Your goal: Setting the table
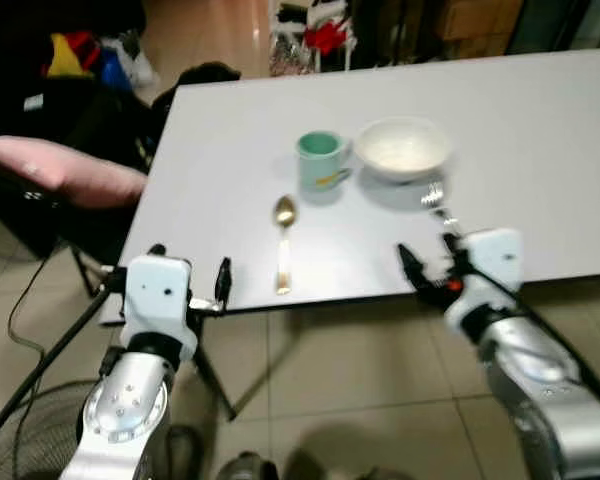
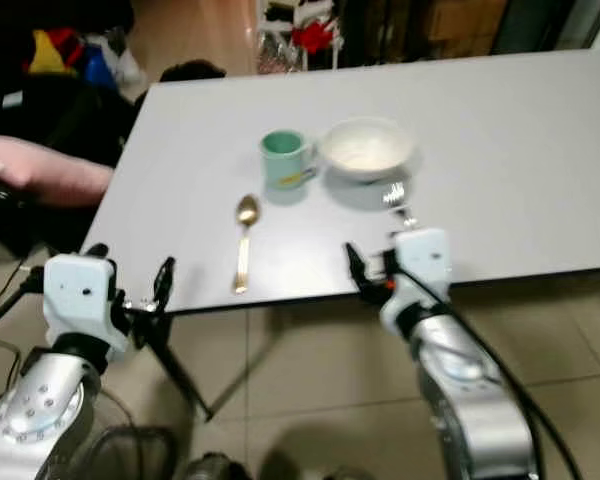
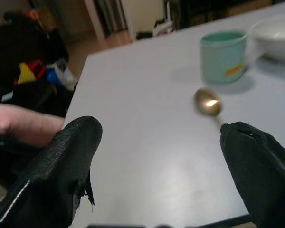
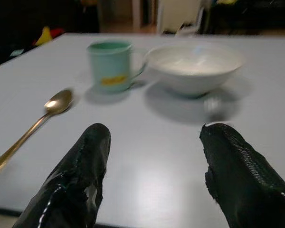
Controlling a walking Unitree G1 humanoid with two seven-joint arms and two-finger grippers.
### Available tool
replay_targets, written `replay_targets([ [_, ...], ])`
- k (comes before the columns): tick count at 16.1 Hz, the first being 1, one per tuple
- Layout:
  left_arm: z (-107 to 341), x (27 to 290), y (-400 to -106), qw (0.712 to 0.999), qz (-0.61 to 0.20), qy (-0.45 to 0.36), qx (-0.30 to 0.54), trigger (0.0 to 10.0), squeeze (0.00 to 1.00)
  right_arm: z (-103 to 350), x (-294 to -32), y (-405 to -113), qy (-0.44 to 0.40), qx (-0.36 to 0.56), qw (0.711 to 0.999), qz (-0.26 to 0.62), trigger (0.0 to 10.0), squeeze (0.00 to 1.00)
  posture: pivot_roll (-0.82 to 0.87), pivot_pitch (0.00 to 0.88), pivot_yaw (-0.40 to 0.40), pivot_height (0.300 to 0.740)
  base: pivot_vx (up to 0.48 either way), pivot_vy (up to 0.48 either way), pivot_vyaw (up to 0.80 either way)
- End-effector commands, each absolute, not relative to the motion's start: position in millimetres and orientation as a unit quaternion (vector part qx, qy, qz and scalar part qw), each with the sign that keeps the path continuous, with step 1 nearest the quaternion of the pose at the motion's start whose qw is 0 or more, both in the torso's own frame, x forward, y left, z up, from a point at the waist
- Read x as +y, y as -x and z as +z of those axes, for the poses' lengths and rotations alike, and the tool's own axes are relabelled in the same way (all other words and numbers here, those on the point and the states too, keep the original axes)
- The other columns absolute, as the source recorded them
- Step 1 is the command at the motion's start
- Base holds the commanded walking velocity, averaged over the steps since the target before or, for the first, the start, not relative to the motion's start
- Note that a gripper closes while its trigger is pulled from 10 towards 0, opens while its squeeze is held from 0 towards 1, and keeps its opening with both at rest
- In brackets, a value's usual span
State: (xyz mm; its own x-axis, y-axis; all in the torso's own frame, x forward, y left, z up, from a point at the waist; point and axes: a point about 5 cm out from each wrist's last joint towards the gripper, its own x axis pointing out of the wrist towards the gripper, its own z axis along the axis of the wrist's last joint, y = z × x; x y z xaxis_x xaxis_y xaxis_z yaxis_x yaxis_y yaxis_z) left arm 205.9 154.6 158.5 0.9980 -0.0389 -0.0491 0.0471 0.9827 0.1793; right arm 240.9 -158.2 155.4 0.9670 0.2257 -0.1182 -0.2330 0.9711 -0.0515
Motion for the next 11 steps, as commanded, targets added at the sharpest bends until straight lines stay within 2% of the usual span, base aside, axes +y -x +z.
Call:
replay_targets([
  [1,161.8,159.1,-205.8,0.995,-0.004,-0.099,0.016,10.0,0.0,158.4,-151.0,-241.8,0.021,0.045,0.99,0.135,10.0,1.0,-0.04,0.068,0.088,0.74,0.0,-0.435,0.0],
  [11,169.7,154.9,-212.4,0.994,-0.017,-0.104,-0.002,10.0,0.0,157.2,-160.3,-245.1,-0.008,0.047,0.993,0.108,10.0,1.0,-0.04,0.073,0.101,0.74,0.0,-0.431,0.0],
])
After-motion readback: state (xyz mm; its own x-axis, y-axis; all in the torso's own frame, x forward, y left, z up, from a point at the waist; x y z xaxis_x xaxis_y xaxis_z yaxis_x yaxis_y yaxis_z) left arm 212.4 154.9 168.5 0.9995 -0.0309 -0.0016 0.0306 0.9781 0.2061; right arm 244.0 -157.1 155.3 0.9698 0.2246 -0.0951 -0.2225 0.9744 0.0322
